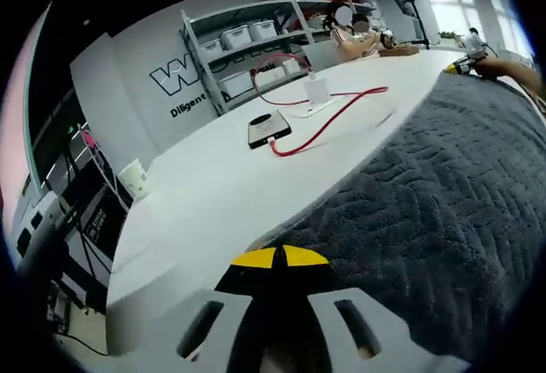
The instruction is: Open the folded towel by lifting each exposed corner and separating the folded layers until the towel lies flat within the target outline without major curled edges
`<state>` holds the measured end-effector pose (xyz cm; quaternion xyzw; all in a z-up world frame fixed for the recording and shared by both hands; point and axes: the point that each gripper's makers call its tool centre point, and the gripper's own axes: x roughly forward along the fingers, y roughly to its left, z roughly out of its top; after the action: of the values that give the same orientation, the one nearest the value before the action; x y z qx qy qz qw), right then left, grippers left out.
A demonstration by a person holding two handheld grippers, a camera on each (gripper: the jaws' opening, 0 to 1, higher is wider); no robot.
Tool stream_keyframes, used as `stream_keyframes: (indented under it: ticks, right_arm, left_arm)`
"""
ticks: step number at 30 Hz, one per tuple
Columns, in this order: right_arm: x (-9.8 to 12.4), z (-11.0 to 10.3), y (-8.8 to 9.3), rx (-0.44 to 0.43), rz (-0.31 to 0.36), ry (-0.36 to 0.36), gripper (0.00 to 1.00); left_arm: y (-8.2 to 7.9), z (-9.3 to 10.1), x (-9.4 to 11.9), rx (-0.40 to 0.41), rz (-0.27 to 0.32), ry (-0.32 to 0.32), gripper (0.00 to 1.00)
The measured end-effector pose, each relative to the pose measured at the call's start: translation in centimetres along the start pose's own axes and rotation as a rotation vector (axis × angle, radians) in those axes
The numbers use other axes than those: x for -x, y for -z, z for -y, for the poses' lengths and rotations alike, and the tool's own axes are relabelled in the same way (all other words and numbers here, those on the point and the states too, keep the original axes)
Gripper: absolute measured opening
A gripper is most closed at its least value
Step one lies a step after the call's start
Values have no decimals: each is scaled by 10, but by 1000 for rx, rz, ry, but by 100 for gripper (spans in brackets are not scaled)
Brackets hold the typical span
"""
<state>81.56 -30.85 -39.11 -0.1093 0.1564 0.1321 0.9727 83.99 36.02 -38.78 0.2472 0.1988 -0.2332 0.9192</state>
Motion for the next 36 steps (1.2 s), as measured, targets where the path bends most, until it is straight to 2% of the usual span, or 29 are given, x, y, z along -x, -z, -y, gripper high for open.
stream_keyframes:
  ticks: [2,3,4,5,7,11,13,15,16,17,19,23,26,28,29,30,32,33,34,36]
  right_arm:
    - [0,-2,-2,104,6,5,0]
    - [0,-3,-2,129,7,3,0]
    - [0,-7,-6,261,16,-3,0]
    - [-1,-8,-6,293,13,-3,0]
    - [-2,-8,-5,259,4,13,0]
    - [-2,-9,-7,297,22,42,0]
    - [-2,-10,-8,314,14,54,0]
    - [-1,-9,-12,383,5,85,0]
    - [-2,-9,-12,380,7,89,0]
    - [-2,-11,-13,374,7,94,0]
    - [-2,-11,-13,372,12,100,0]
    - [-1,-13,-14,374,14,113,0]
    - [3,-9,-18,378,26,131,1]
    - [11,-5,-25,378,49,165,5]
    - [11,-4,-26,380,51,171,12]
    - [17,13,-31,378,66,269,30]
    - [18,8,-36,298,121,248,52]
    - [18,7,-36,241,141,224,57]
    - [17,12,-33,193,144,225,57]
    - [21,19,-36,186,162,241,54]
  left_arm:
    - [-1,0,0,3,-1,-2,1]
    - [0,3,5,26,-3,-8,1]
    - [-1,5,6,46,-7,-9,1]
    - [0,5,6,56,-12,-21,1]
    - [0,5,6,55,-4,-19,1]
    - [0,5,8,99,3,-26,1]
    - [1,7,9,75,7,-28,1]
    - [0,8,9,63,12,-33,1]
    - [0,8,9,58,12,-37,2]
    - [-1,7,11,14,6,-61,3]
    - [-3,8,12,-49,12,-68,4]
    - [-3,11,13,-61,10,-75,6]
    - [-3,9,18,-59,35,-85,10]
    - [-4,9,21,-45,41,-85,14]
    - [-5,8,22,-37,46,-90,18]
    - [-5,7,25,-24,50,-100,22]
    - [-9,5,34,2,65,-101,26]
    - [-13,4,36,12,89,-107,26]
    - [-19,2,40,18,124,-122,26]
    - [-22,1,43,20,150,-130,30]
